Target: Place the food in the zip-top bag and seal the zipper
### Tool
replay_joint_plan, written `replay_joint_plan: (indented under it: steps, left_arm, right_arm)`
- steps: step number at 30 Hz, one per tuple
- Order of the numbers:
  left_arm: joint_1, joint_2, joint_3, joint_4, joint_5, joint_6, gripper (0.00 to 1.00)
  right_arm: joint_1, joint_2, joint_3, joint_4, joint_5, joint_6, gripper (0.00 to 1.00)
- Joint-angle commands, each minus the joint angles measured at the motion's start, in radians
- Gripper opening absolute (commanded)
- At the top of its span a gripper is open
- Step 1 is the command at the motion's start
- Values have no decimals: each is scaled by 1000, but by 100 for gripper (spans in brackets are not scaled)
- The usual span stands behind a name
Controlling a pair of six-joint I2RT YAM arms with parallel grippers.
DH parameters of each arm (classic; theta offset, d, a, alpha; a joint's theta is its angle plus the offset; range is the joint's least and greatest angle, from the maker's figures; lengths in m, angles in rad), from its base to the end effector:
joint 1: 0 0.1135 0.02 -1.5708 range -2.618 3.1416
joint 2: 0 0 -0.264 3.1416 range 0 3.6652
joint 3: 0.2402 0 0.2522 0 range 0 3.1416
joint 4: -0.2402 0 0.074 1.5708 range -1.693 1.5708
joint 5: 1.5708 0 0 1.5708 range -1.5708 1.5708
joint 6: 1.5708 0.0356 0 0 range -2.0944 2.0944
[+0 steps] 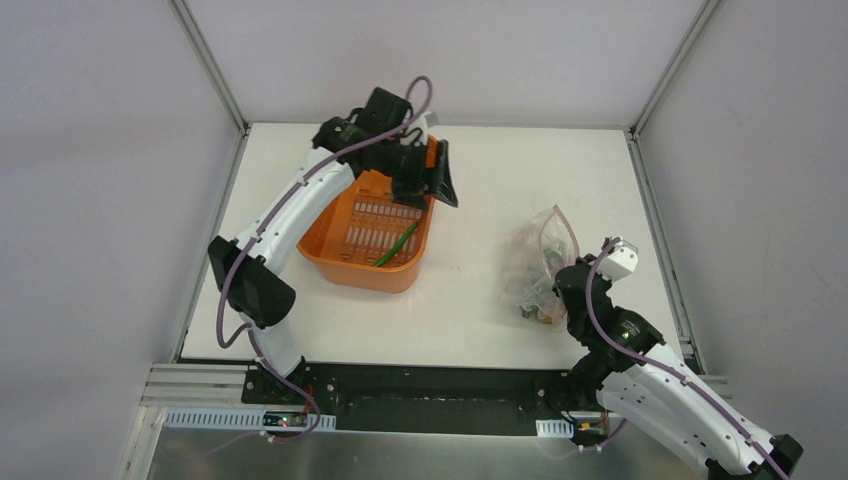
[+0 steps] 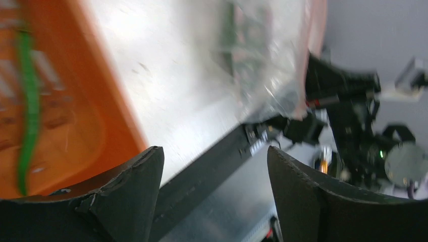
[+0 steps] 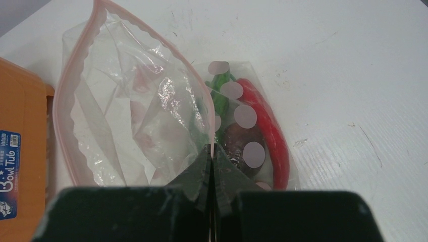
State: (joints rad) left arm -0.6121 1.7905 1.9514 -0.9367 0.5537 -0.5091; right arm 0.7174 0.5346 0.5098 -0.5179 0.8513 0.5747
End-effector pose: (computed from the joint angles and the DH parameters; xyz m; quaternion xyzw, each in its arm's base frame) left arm 0.3037 -0.2361 0.3966 0.1513 0.8803 -0.4114 0.1814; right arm 0.1100 0.0605 0.2516 0.1460 0.8055 -0.0175 0.5740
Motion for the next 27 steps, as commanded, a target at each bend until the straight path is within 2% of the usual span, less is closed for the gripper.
replay_joint_plan:
  steps: [1, 4, 9, 20, 27]
  left_arm:
    - [184, -78, -46, 66, -182, -23, 76]
    - [258, -9, 18, 49, -247, -2, 76]
    - [265, 182, 199, -7, -362, 34, 76]
    - [234, 356, 174, 188, -448, -66, 76]
    - [169, 455, 228, 232, -644, -127, 76]
  right_arm:
    - [-5, -16, -4, 17, 11, 9, 0]
    - [-6, -19, -4, 5, 29, 28, 0]
    - [-6, -9, -2, 9, 27, 22, 0]
    - [-6, -36, -9, 47, -6, -36, 0]
    - [-7, -14, -6, 56, -7, -43, 0]
